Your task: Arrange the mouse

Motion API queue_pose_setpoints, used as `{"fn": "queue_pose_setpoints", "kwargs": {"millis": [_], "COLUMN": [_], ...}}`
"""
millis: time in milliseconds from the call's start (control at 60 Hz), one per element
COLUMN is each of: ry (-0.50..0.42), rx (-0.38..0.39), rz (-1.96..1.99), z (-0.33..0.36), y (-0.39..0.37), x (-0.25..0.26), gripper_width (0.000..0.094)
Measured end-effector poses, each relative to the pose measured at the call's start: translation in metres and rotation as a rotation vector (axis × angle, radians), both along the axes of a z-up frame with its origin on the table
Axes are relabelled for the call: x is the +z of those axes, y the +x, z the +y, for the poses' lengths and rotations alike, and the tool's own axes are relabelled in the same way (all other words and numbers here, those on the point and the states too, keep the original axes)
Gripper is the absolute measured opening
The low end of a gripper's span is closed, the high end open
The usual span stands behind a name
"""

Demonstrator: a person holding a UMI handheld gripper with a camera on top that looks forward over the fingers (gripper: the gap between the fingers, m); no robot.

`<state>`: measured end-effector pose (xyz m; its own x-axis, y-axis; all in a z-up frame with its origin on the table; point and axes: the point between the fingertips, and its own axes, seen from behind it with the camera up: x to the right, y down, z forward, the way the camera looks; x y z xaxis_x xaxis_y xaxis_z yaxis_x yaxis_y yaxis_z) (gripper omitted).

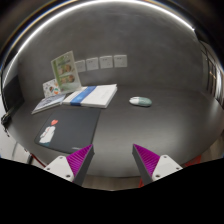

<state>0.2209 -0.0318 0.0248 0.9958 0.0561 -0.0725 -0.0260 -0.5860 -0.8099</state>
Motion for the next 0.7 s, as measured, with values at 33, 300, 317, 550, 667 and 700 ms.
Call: {"fn": "queue_pose_setpoints", "kwargs": {"millis": [33, 300, 317, 550, 667, 700], "ry": [0.009, -0.042, -0.05, -0.021, -0.016, -0.014], "rx": [-0.014, -0.057, -0.058, -0.109, -0.083, -0.088], "rz": [0.001, -0.044, -0.04, -0.062, -0.068, -0.071], "z": [0.011, 0.13, 0.136, 0.256, 0.315, 0.328], "y": [0.006, 0.006, 0.004, -0.017, -0.055, -0.063], "x": [-0.001, -0.041, -0.045, -0.06, -0.064, -0.066], "gripper_width": [0.0837, 0.0836, 0.0837, 0.0824, 0.0822, 0.0836]}}
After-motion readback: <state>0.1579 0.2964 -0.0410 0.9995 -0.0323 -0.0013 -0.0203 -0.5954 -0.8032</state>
